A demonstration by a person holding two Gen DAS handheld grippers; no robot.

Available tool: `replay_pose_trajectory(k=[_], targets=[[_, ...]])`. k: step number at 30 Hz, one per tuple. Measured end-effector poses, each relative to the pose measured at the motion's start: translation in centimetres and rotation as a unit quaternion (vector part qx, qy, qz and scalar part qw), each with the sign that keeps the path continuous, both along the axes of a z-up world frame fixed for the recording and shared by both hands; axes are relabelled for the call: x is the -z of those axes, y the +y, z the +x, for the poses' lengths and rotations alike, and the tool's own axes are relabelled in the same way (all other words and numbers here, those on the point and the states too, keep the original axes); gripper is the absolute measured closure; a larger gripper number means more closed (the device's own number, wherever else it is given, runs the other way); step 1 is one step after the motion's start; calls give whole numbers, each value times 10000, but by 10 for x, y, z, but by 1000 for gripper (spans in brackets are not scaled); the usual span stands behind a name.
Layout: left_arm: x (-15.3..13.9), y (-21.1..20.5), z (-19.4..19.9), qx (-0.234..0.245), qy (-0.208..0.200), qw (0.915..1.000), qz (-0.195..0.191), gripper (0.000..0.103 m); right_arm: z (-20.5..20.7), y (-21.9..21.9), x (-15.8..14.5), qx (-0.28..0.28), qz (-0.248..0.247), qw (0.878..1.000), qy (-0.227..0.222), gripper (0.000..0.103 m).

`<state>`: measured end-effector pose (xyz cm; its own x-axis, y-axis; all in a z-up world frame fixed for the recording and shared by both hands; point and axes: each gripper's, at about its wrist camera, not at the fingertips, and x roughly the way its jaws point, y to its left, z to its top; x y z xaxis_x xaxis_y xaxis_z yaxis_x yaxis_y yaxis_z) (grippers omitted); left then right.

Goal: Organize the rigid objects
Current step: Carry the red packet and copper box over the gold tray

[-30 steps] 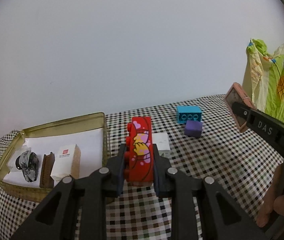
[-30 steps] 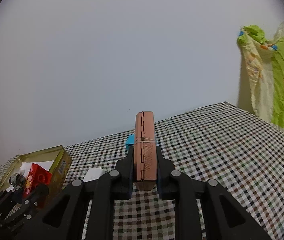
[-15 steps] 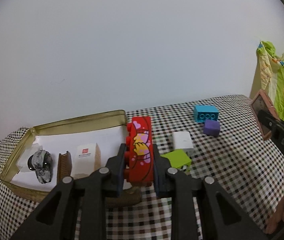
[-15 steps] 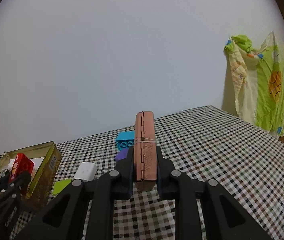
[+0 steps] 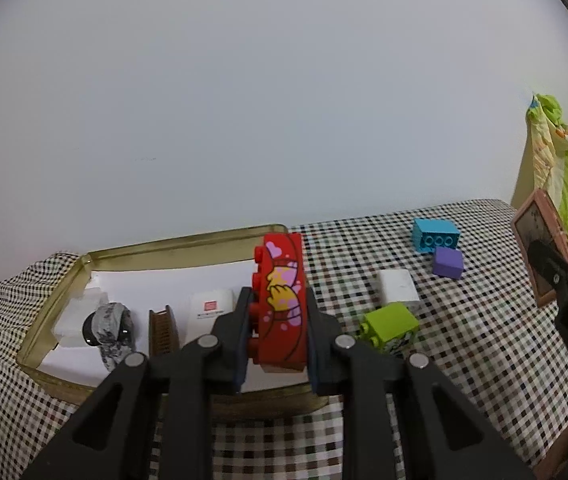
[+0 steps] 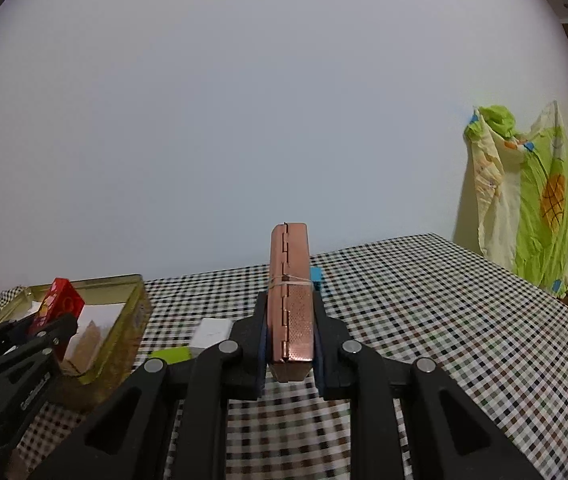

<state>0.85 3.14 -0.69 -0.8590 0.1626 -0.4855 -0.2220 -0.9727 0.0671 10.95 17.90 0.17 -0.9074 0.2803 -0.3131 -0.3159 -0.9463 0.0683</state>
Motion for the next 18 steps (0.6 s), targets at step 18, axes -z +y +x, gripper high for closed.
replay_pose_trajectory(k=[18], targets=[[-12, -52, -20, -571, 88, 9982, 144, 82, -31, -79, -4, -519, -377, 9977, 200, 83]])
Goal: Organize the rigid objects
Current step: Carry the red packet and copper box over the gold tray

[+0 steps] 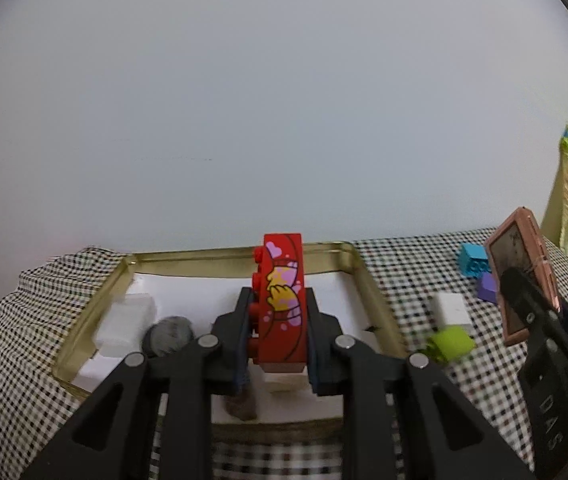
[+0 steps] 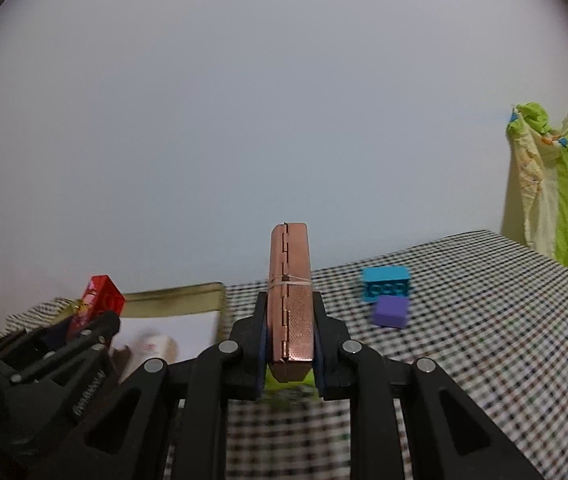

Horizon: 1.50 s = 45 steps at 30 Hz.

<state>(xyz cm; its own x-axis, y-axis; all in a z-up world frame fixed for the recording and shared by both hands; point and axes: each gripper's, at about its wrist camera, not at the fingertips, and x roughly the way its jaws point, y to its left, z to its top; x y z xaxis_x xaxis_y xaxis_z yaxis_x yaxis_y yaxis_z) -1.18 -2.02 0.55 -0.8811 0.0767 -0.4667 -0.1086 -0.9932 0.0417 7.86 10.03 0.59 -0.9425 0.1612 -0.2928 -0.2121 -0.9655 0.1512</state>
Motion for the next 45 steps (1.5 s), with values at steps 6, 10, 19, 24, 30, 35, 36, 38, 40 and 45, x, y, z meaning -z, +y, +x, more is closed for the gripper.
replay_pose_trajectory(k=[6, 10, 19, 24, 30, 35, 36, 38, 40, 45], targets=[[-1, -31, -22, -426, -121, 9989, 131, 82, -25, -28, -5, -77, -212, 9997, 133, 83], [-1, -41, -31, -695, -74, 9976, -22, 82, -40, -36, -7, -139, -367, 9991, 182, 83], [3, -68, -50, -1161, -225, 9929, -130, 82, -72, -57, -2, -490, -254, 9985, 49, 83], [9, -81, -55, -1280, -403, 9909, -95, 82, -73, -61, -1, -561, 71, 9984, 74, 83], [15, -84, -64, -1398, -561, 9884, -197, 82, -82, -66, 7, -671, 336, 9971, -102, 83], [22, -92, -71, -1484, -724, 9859, -283, 82, -95, -62, 15, -693, 445, 9961, -330, 83], [23, -94, -72, -1496, -757, 9855, -275, 82, -98, -62, 17, -732, 437, 9956, -396, 83], [27, -99, -77, -1533, -815, 9844, -270, 82, -102, -61, 20, -784, 444, 9948, -473, 83], [31, -102, -80, -1564, -904, 9832, -268, 82, -101, -63, 22, -796, 510, 9942, -521, 83], [45, -103, -91, -1638, -1160, 9789, -385, 82, -104, -71, 22, -883, 363, 9928, -721, 83]])
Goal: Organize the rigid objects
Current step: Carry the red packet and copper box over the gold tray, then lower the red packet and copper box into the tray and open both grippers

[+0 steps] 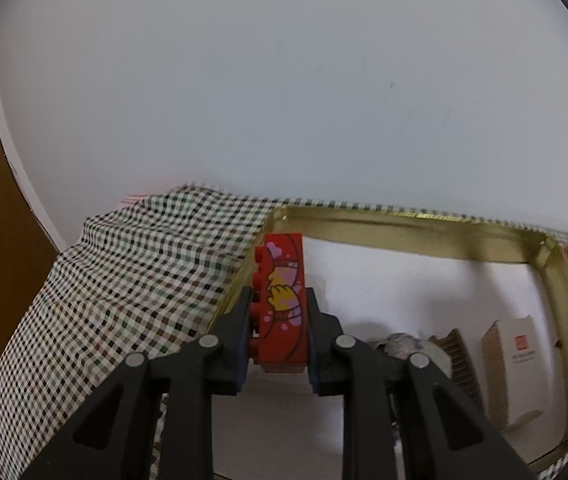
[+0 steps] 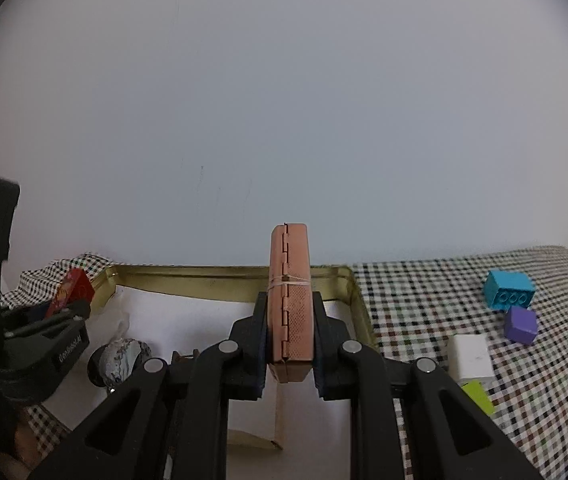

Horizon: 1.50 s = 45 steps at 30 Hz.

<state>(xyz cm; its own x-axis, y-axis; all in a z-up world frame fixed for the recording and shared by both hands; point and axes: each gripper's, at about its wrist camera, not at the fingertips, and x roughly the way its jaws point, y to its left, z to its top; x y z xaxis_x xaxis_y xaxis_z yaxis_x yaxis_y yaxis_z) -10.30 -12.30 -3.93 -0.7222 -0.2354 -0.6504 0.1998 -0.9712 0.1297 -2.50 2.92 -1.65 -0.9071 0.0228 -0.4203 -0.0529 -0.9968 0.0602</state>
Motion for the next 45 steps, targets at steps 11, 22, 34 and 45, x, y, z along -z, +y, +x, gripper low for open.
replay_pose_trajectory(k=[11, 22, 34, 45], targets=[[9, 4, -1, 21, -138, 9993, -336, 82, -15, -24, 8, -452, 42, 9985, -320, 83], [6, 37, 9, 581, 7, 9948, -840, 82, -18, -27, 12, -589, 120, 9962, -627, 83], [7, 30, 8, 408, 23, 9955, -860, 82, -22, -26, 19, -785, -32, 9932, -859, 83], [7, 11, 5, 245, -13, 9979, -600, 82, -9, -19, 13, -757, -193, 9960, -435, 38]])
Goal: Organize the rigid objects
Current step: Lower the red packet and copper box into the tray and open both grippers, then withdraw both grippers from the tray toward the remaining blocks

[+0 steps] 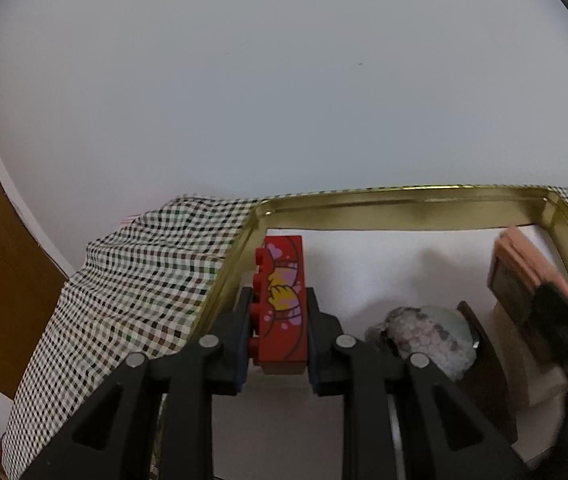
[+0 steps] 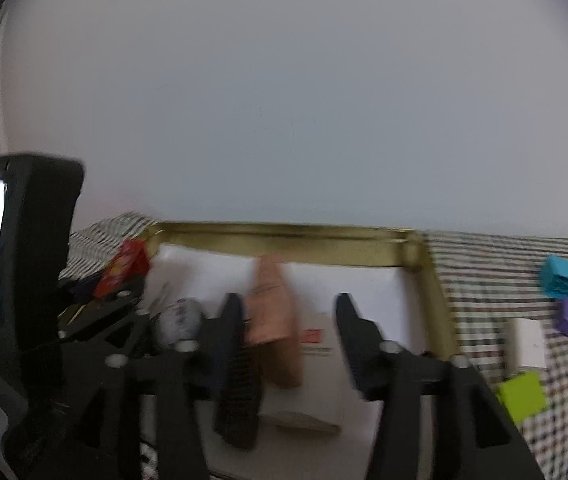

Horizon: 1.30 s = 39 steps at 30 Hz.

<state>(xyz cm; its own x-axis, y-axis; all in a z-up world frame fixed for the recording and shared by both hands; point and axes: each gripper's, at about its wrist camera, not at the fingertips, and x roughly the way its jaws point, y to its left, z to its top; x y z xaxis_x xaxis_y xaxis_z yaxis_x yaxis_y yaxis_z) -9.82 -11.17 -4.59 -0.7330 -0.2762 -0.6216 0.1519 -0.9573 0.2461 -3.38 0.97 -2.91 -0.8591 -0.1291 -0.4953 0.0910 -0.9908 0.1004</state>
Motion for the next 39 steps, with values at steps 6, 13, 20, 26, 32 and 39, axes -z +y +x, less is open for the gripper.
replay_pose_trajectory(k=[6, 13, 20, 26, 32, 39], targets=[[7, 2, -5, -70, -56, 9999, -68, 82, 17, 14, -7, 416, -322, 9975, 473, 27], [3, -13, -4, -42, -160, 9970, 761, 20, 17, 15, -8, 705, -376, 9955, 503, 27], [0, 5, 5, -200, 237, 9995, 47, 1, 24, 28, -8, 984, -328, 9927, 620, 27], [-7, 22, 15, -203, 425, 9989, -30, 1, 27, 35, -6, 1116, -317, 9914, 612, 27], [-13, 26, 24, -82, 647, 9977, 180, 1, 37, 47, -9, 1244, -124, 9899, 669, 27], [-9, 42, 32, 221, 768, 9963, 309, 1, 49, 77, -8, 1315, -40, 9891, 669, 27]])
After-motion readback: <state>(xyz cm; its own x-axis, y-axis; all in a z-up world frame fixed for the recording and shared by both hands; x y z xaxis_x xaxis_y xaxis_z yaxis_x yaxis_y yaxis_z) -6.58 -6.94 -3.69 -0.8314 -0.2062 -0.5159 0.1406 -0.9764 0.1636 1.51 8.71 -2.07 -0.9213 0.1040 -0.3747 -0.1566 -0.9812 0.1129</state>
